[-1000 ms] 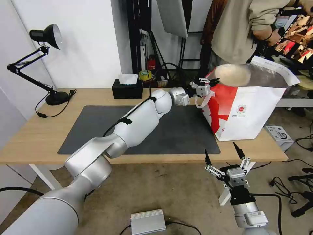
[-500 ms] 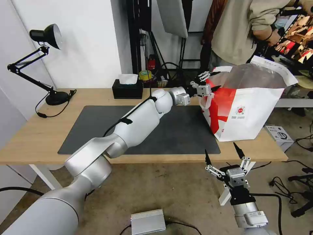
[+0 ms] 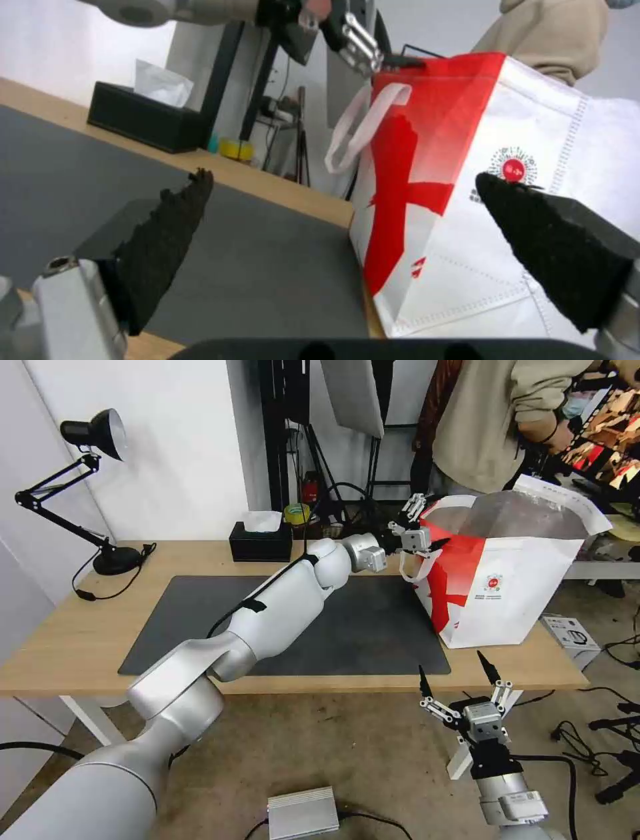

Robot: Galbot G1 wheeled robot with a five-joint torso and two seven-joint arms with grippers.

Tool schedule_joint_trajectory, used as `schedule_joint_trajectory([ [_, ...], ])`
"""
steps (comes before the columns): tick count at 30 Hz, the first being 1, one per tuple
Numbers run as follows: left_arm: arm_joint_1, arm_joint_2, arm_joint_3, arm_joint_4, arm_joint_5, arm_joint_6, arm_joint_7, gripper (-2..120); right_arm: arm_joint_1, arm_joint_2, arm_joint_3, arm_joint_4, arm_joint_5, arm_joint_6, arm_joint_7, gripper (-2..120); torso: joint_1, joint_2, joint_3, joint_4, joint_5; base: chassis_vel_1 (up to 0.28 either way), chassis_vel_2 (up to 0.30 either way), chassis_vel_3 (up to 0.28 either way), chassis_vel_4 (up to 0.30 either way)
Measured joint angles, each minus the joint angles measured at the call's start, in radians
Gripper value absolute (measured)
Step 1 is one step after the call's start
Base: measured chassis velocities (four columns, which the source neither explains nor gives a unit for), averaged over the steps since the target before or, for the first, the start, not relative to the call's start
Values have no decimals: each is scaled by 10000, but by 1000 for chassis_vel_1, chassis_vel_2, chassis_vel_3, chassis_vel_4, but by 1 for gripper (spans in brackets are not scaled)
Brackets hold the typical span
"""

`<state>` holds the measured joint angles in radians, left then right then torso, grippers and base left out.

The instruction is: Pick up the trash from the table and place it into the takeout bag.

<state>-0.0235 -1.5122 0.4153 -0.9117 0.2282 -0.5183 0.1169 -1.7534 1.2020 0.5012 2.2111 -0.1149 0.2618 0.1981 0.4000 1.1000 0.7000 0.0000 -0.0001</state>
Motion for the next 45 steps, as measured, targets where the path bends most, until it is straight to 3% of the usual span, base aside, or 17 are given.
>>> schedule_joint_trajectory([
  [10, 131, 864, 35, -1184, -1919, 438, -683, 100, 0, 0, 0, 0, 0, 0, 0, 100, 0, 0, -1, -1, 0, 0, 0, 0, 0],
  [16, 367, 1527, -21, -1812, -2474, 802, -1240, 100, -1, 0, 0, 0, 0, 0, 0, 100, 0, 0, 0, -1, -1, 0, 0, 0, 0],
  [21, 718, 2347, -149, -2656, -3342, 1260, -1866, 100, 0, 0, 0, 0, 0, 0, 0, 100, 0, 0, 0, -2, -2, 0, 0, 0, 0],
  [25, 1461, 3656, -311, -4161, -5168, 2064, -2821, 100, 0, 0, 0, 0, 0, 0, 0, 100, -1, 0, 0, 1, -2, 0, 0, 0, 0],
  [26, 1461, 3656, -311, -4161, -5168, 2064, -2821, 100, 0, 0, 0, 0, 0, 0, 0, 100, -1, 0, 0, 1, -2, 0, 0, 0, 0],
  [28, 1864, 4284, -493, -4864, -5729, 2303, -3162, 100, 0, 0, 0, 0, 0, 0, -1, 100, -1, 0, 0, 1, -5, 0, 0, 0, 0],
  [32, 2513, 5148, -1108, -5682, -6153, 2491, -3404, 100, 0, 0, 0, 0, 0, 0, 0, 100, -1, 0, 0, 2, -3, 0, 0, 0, 0],
  [35, 3415, 6021, -2071, -6493, -6407, 2638, -3507, 100, 0, 0, -1, 0, 0, 0, 0, 100, -1, 1, -1, -1, -3, 0, 0, 0, 0],
  [36, 3415, 6021, -2071, -6493, -6407, 2638, -3507, 100, 0, 0, -1, 0, 0, 0, 0, 100, -1, 1, -1, -1, -3, 0, 0, 0, 0],
  [40, 5170, 6917, -3704, -7528, -6572, 2712, -3496, 100, -1, 0, 1, 0, 0, 0, 0, 100, -1, 1, -2, 0, -2, 0, 0, 0, 0],
  [41, 5170, 6917, -3704, -7528, -6572, 2712, -3496, 100, -1, 0, 1, 0, 0, 0, 0, 100, -1, 1, -2, 0, -2, 0, 0, 0, 0],
  [45, 6912, 7441, -5099, -8475, -6757, 2723, -3507, 100, 1, 0, 0, 0, 0, 0, 0, 100, -1, 1, -1, 3, -1, 0, 0, 0, 0],
])
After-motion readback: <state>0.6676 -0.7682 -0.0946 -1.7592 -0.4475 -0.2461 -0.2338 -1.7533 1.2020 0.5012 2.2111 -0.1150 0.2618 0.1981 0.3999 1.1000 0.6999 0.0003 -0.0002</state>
